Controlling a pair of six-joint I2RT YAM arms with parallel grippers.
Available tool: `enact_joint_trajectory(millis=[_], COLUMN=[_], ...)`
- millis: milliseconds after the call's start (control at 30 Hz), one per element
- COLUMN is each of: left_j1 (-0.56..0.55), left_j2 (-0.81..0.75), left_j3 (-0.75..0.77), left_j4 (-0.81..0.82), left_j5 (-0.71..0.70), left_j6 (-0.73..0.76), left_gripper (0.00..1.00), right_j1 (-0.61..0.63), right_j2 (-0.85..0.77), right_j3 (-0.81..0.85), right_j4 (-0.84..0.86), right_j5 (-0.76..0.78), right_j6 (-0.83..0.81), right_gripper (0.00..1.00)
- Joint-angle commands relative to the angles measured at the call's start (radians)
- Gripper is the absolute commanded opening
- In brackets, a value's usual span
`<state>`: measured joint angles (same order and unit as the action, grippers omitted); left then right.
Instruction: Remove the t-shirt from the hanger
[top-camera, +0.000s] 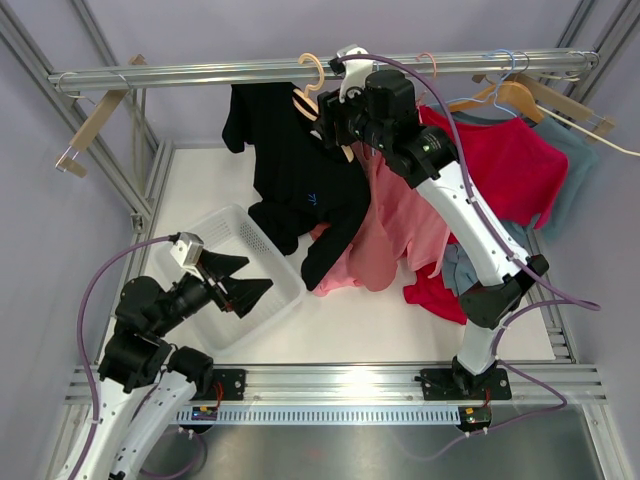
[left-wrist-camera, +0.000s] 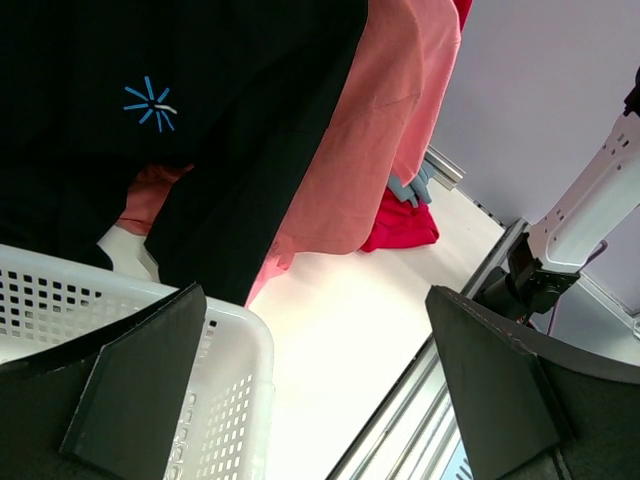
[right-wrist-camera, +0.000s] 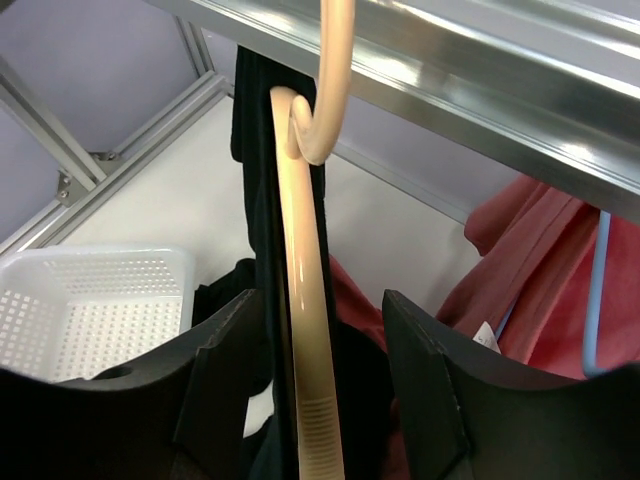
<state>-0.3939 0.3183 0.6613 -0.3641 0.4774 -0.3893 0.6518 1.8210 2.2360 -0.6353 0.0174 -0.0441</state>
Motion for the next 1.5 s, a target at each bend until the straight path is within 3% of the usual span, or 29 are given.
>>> enact_joint_trajectory(millis=[0, 133, 333, 467, 800, 833, 867, 1167, 1467], left_j1=[0.01, 0.018, 0.02, 0.02, 0.024, 0.024, 0.024, 0.024, 0.024], left_j2=[0.011, 0.016, 0.015, 0.016, 0.024, 0.024, 0.025, 0.048, 0.07], left_j3=[0.021, 0.021, 0.02, 0.02, 0.02, 0.02, 0.02, 0.014, 0.014], left_j4=[0.057, 0.057, 0.059, 0.059, 0.063, 0.062, 0.063, 0.079, 0.079], left_j5=[0.043, 0.052, 0.052, 0.052, 0.052, 0.052, 0.052, 0.067, 0.082], left_j6=[-0.002, -0.003, -0.005, -0.005, -0.006, -0.008, -0.01, -0.026, -0.028], left_gripper=[0.99, 0.99, 0.99, 0.99, 0.99, 0.99, 0.99, 0.99, 0.99], right_j1=[0.002, 0.002, 0.002, 0.002, 0.0, 0.003, 0.002, 0.052, 0.058], right_j2=[-0.012, -0.008, 0.004, 0.017, -0.022, -0.02, -0.02, -0.086, -0.186], right_j3=[0.007, 0.004, -0.029, -0.018, -0.041, -0.036, -0.033, -0.088, -0.272], right_j4=[0.049, 0.04, 0.06, 0.066, 0.178, 0.187, 0.197, 0.39, 0.577], right_j5=[-0.043, -0.053, -0.059, -0.065, -0.045, -0.034, -0.03, 0.119, 0.193], right_j6=[-0.005, -0.007, -0.002, 0.003, 0.009, 0.009, 0.01, -0.045, -0.043], right_gripper=[0.59, 0.56, 0.61, 0.57, 0.11, 0.01, 0.0, 0.0, 0.0])
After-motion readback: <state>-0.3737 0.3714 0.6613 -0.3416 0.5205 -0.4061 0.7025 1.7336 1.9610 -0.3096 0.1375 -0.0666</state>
